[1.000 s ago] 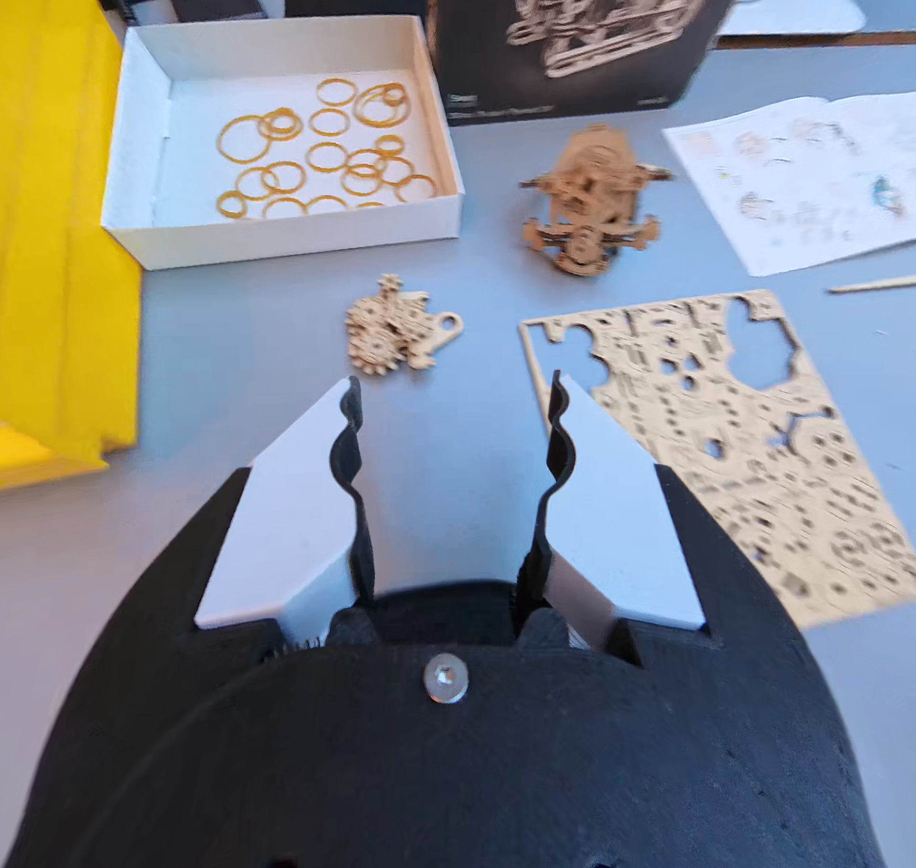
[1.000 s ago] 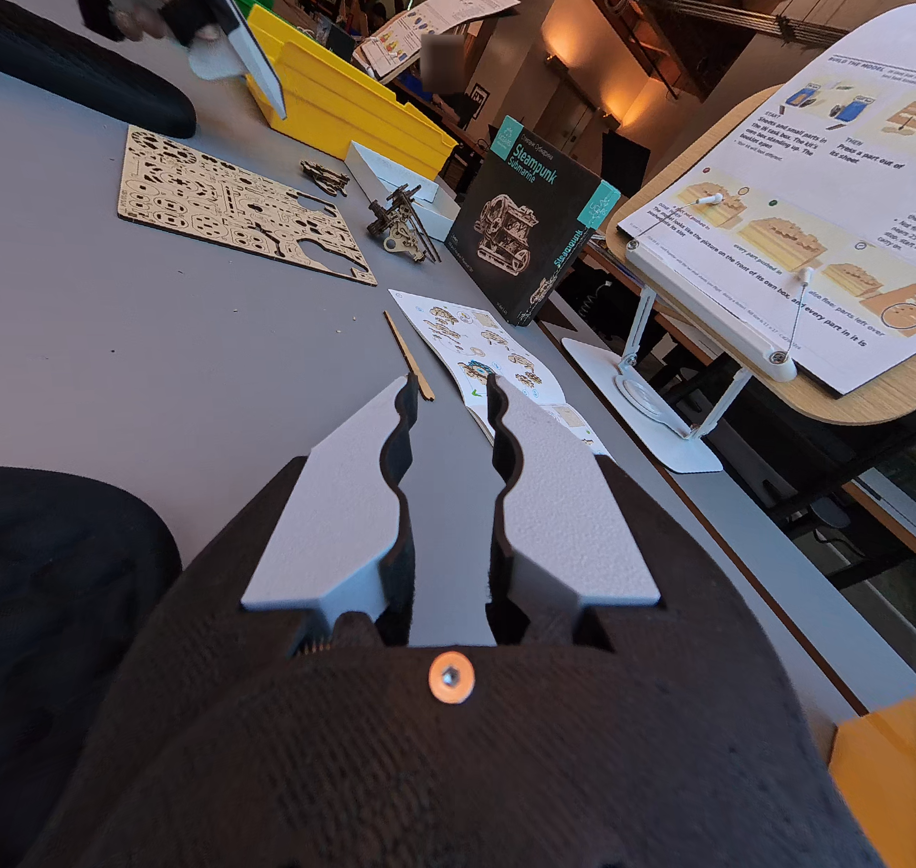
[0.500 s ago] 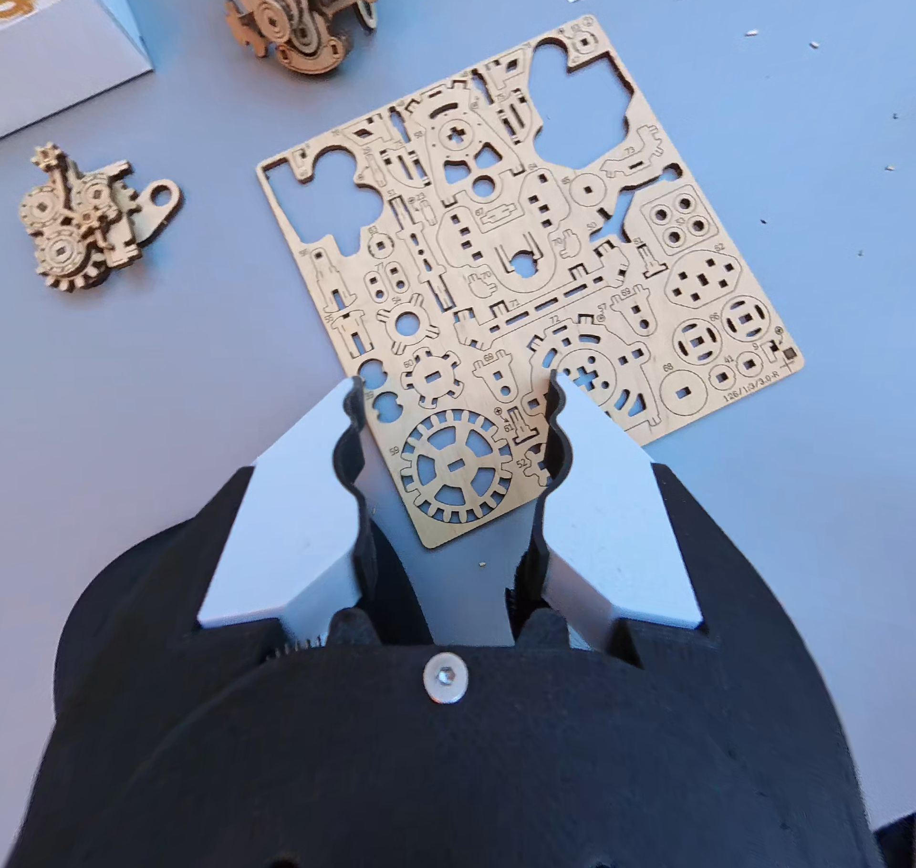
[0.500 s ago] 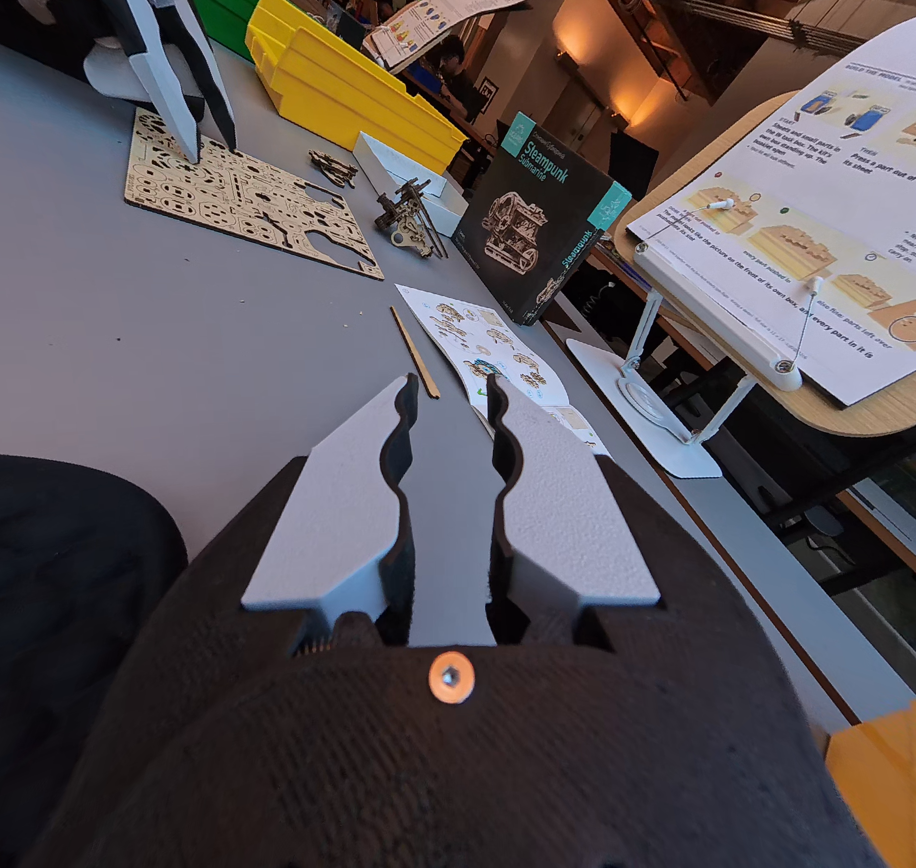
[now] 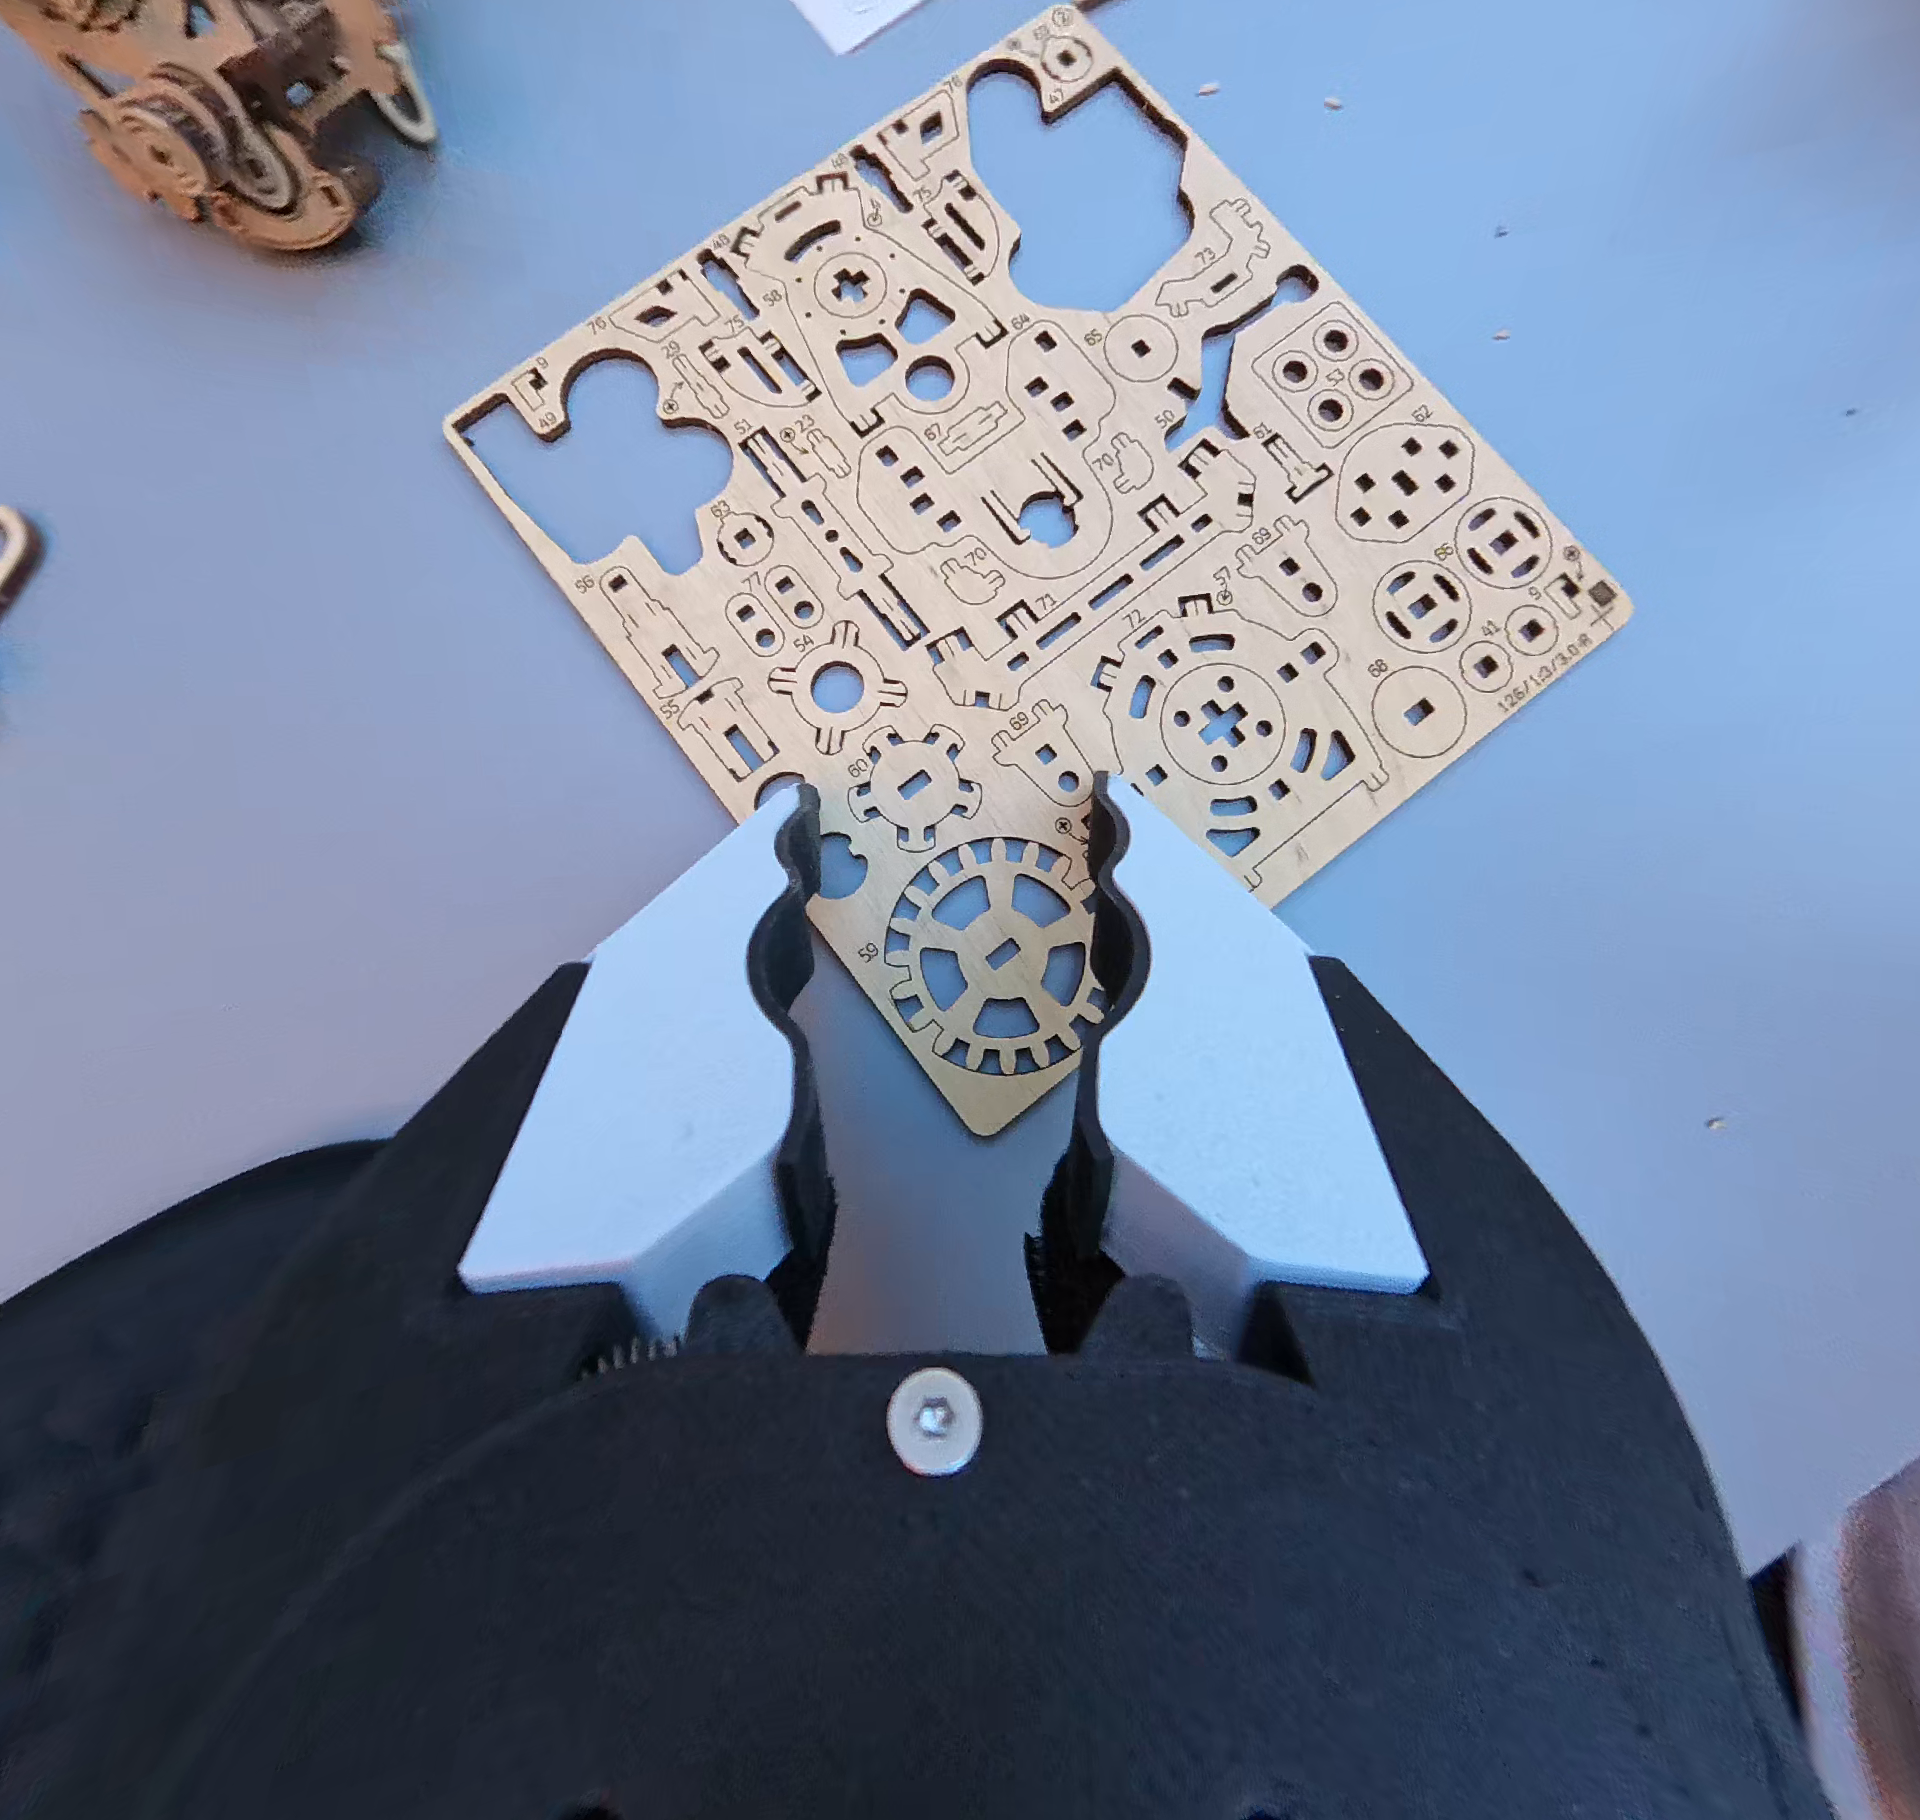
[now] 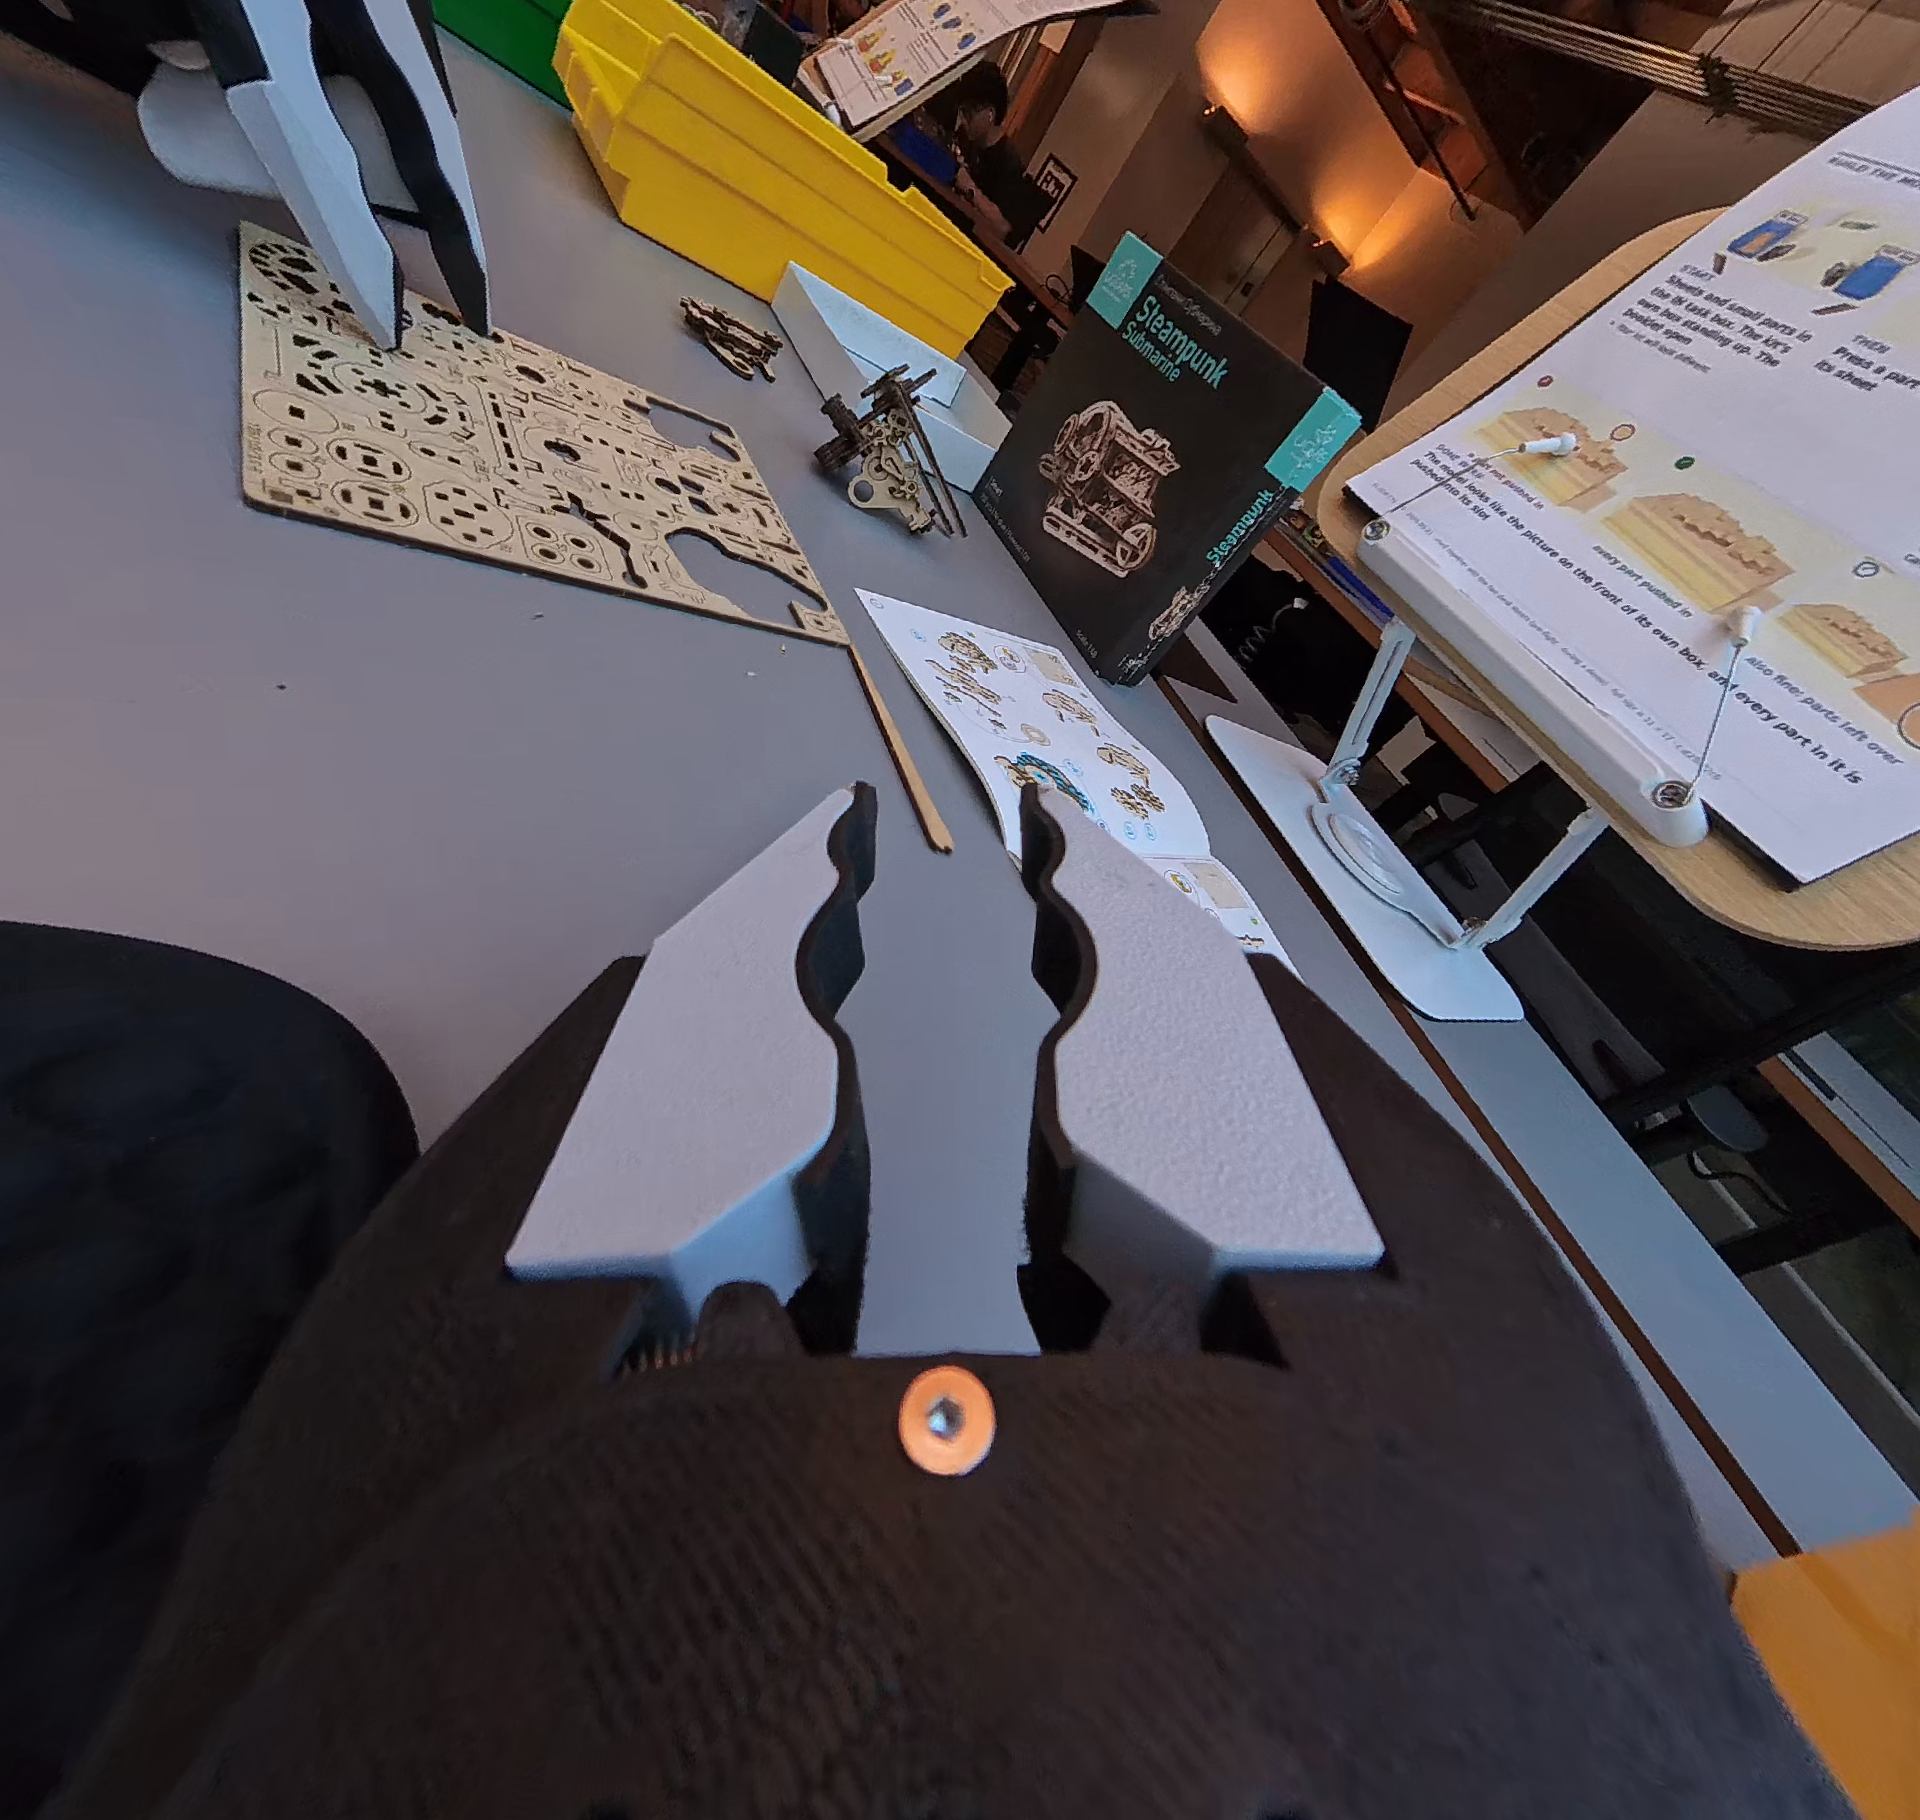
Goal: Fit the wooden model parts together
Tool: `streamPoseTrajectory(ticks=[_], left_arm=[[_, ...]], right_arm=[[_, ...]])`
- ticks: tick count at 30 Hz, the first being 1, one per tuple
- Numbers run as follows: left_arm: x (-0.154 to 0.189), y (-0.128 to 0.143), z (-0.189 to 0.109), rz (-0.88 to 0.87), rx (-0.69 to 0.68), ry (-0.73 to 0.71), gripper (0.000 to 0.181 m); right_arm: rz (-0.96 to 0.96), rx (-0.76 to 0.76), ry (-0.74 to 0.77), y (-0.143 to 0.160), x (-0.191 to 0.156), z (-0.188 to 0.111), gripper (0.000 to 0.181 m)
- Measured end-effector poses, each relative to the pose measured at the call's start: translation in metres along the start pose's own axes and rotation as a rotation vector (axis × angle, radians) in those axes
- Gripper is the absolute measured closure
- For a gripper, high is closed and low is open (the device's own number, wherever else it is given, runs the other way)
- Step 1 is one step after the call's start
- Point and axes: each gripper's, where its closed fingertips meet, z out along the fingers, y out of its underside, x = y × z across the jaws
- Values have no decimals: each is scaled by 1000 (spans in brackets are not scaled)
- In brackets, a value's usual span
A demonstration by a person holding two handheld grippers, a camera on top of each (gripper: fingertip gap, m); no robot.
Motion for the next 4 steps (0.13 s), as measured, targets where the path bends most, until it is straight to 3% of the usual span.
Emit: streamPoseTrajectory(ticks=[1,4], left_arm=[[7,-1,1,8,1,9,131],[26,-5,4,40,-3,32,131]], right_arm=[[-6,-3,-2,0,-1,0,155],[-23,-9,-15,0,-5,1,155]])
